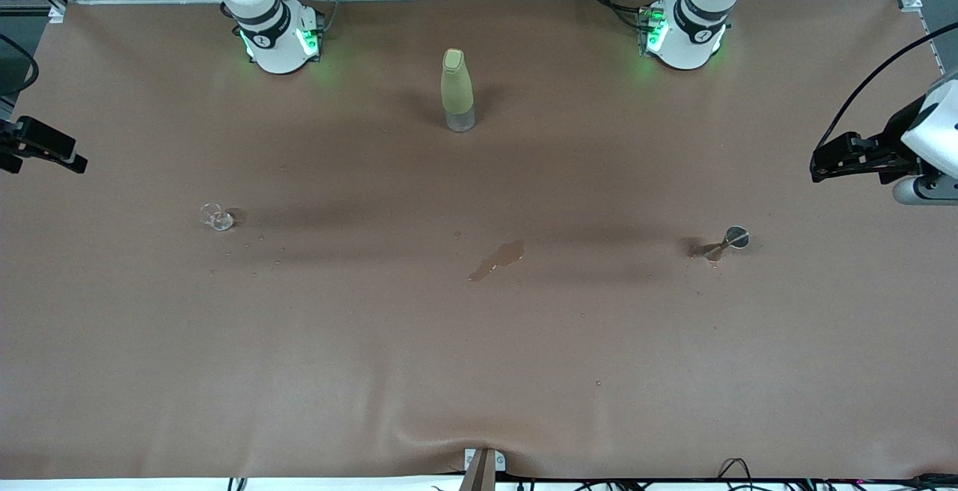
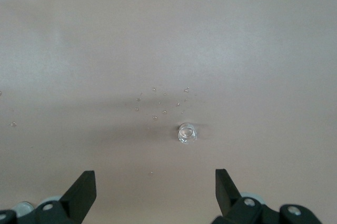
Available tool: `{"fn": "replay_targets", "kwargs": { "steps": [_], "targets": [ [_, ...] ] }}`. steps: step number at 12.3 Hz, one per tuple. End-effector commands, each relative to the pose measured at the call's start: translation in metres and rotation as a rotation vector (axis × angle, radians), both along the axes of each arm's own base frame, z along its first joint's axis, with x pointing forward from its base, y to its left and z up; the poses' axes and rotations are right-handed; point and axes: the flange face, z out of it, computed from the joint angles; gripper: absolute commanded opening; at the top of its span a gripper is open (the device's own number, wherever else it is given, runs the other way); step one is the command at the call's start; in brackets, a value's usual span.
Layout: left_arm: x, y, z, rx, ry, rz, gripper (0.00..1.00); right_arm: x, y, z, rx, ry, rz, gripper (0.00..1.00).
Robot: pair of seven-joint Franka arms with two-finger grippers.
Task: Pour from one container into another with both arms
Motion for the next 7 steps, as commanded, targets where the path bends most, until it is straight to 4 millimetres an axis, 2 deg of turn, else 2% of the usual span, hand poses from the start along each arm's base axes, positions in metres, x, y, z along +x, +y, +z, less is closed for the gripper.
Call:
{"fn": "replay_targets", "kwargs": {
  "steps": [1, 4, 7],
  "targets": [
    [-0.002, -0.003, 0.008, 0.009, 0.003, -0.017, 1.00, -0.006, 0.004, -0.001, -0.020, -0.001, -0.015, 1.00],
    [-0.002, -0.006, 0.009, 0.008, 0.000, -0.021, 1.00, -0.019, 0.013, -0.002, -0.021, -0.018, -0.001, 1.00],
    [-0.002, -0.006, 0.009, 0.007, 0.002, -0.020, 1.00, -0.021, 0.011, -0.006, -0.020, -0.015, -0.006, 1.00]
  ]
}}
